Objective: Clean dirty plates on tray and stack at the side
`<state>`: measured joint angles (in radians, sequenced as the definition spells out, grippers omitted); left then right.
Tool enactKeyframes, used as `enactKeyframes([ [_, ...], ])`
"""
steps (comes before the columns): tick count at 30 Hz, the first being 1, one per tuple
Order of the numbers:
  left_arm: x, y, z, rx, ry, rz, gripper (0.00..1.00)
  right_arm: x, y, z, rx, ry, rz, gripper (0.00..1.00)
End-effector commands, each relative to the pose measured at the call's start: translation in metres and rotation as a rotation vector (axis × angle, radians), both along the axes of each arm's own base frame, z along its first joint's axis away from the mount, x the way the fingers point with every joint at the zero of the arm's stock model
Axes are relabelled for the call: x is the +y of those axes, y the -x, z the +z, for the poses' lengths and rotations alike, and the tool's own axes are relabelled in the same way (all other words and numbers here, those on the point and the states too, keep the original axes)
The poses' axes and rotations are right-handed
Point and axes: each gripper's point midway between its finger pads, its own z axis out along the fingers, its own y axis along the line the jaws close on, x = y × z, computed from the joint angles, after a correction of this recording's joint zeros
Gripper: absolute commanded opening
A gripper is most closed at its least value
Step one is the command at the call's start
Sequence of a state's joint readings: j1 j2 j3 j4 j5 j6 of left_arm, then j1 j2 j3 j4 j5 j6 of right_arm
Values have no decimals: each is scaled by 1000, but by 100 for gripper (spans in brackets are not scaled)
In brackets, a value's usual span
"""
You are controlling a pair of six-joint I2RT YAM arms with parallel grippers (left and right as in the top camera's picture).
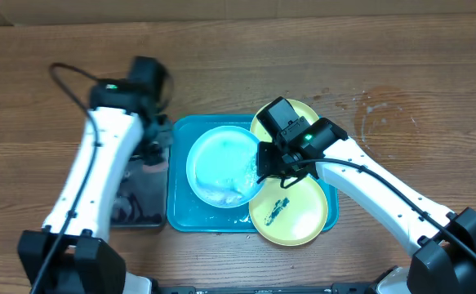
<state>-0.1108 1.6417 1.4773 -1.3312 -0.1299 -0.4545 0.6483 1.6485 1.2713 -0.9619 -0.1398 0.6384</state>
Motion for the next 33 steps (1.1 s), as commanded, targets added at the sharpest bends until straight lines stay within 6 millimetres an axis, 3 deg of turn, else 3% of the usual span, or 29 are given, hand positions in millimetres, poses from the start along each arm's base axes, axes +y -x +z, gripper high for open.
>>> enactKeyframes([
  [1, 25, 11, 9, -23, 137, 27, 5, 2, -4, 9, -4, -22, -45, 4],
  [7, 62, 31, 11, -72, 211, 171, 4, 9, 6, -3, 68, -66, -55, 4],
  [15, 61, 43, 5, -55, 216, 180, 4, 41, 36, -34, 302, -216, -3, 4],
  [20, 61, 42, 5, -57, 215, 180, 4, 49, 46, -35, 370, -263, 9, 4],
  [29, 61, 42, 5, -60, 215, 180, 4, 56, 37, -32, 323, -297, 30, 4],
  [33, 61, 41, 5, -61, 215, 180, 5, 53, 14, -37, 203, -256, 14, 4],
])
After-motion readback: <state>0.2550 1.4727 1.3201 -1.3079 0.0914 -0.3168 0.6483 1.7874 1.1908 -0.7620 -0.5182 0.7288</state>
